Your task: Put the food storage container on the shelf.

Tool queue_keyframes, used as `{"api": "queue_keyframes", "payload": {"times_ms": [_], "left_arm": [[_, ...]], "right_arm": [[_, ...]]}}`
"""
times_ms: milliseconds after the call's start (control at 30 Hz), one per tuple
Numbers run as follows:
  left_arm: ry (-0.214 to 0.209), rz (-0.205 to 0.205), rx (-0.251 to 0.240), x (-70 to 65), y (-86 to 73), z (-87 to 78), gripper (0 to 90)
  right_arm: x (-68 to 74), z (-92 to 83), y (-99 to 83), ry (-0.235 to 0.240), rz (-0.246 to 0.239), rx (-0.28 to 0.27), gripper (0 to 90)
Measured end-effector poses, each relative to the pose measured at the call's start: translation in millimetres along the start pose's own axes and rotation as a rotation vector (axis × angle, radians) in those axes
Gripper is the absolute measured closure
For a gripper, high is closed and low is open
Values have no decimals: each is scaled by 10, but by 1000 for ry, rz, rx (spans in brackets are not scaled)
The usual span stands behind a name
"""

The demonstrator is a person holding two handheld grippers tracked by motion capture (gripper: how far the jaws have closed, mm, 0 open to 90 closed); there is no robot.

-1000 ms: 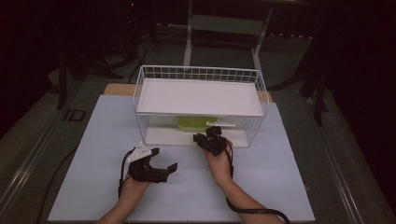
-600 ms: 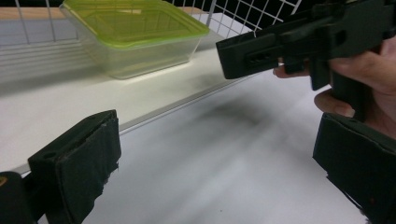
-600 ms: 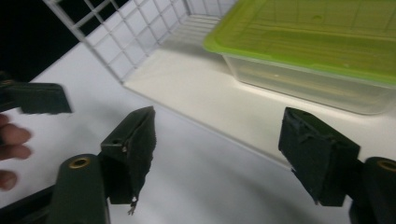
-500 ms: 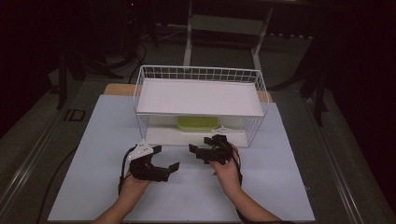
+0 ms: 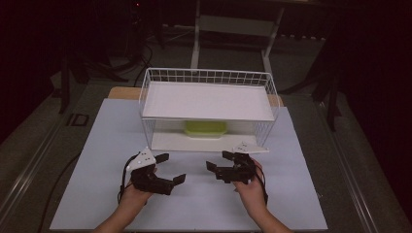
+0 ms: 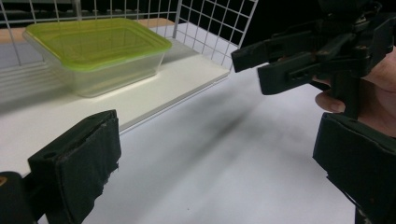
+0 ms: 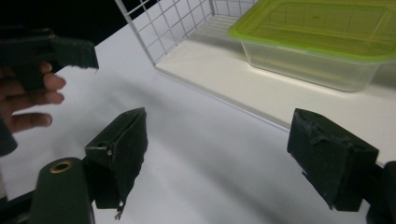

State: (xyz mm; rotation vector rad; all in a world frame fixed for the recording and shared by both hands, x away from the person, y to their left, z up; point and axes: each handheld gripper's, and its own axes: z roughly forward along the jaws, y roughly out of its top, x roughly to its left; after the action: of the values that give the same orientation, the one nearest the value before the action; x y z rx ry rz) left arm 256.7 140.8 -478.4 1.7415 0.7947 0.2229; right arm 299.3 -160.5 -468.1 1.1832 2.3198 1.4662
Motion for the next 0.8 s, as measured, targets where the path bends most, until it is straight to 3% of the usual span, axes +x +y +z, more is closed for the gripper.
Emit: {"api": "queue_keyframes", "payload": {"times_ms": [267, 433, 600, 800], "left_arm": [[-15, -5, 9, -52, -49, -59, 14], [-27, 4, 20, -96, -116, -71, 15], [-32, 6, 12, -123, -158, -62, 14], [-33, 3, 19, -114, -213, -38, 14]], "right_arm": [[12, -187, -113, 7, -5, 2, 201], [-13, -288, -217, 31, -36, 10, 210], [-49, -376, -309, 26, -30, 30, 210], [-125, -468, -397, 27, -5, 17, 210]]}}
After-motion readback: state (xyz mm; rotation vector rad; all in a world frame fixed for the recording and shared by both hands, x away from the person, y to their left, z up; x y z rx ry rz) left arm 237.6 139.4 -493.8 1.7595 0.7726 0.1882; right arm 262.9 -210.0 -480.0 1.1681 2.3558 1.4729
